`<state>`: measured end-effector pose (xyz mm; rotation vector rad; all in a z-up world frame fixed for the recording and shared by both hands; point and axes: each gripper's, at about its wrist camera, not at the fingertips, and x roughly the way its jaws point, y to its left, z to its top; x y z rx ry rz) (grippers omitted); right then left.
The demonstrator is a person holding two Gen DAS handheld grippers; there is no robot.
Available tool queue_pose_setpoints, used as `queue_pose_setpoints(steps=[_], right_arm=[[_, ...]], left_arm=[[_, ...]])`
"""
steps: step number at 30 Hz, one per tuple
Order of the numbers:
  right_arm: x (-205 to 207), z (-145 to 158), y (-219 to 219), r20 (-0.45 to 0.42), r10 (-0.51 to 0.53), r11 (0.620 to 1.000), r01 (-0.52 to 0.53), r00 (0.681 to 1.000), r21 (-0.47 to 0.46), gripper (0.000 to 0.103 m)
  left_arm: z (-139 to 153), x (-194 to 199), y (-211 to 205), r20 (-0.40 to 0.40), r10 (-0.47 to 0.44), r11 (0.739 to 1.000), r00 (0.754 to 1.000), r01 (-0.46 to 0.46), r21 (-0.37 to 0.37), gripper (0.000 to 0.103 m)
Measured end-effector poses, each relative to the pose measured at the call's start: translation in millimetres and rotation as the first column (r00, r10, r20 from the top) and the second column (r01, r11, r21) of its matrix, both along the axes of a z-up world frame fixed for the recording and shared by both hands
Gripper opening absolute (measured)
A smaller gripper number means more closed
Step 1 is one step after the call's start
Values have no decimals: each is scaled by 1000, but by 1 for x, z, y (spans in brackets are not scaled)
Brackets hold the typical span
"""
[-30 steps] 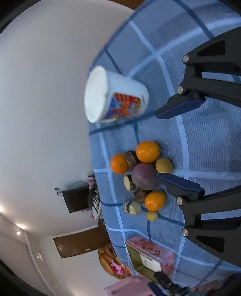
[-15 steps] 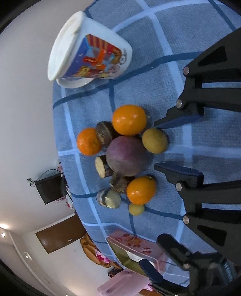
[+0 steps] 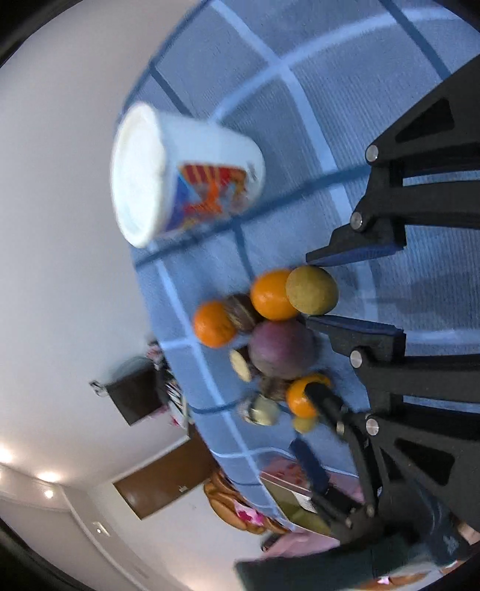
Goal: Organize fruits
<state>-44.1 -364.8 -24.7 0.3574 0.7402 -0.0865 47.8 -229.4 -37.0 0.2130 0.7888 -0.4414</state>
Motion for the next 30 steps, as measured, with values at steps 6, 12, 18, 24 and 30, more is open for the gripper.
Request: queue_pose_setpoints(steps=[6,12,18,24,30], right_arm=[[0,3,-3,10,-16,1000,16,1000,-3,29],[-1,1,-3,14,-18,1000,18,1000,-12,29],[-6,6,0,86,-37,996,43,996,-74,29],[-17,15,17,190,-3,987,34,982,-158,29],[-30,25,45,270,23,964,50,962,-262,29]], left_arm=[[-11,12,-14,-71,-32,999,997,35,32,43],[-10,12,1,-79,2,999,997,-6,-53,42],[13,-20,21,100,20,991,995,-6,-132,42],[23,-42,53,145,49,991,988,-29,-134,40],[42,-55,105,185,3,972,983,41,-230,31]])
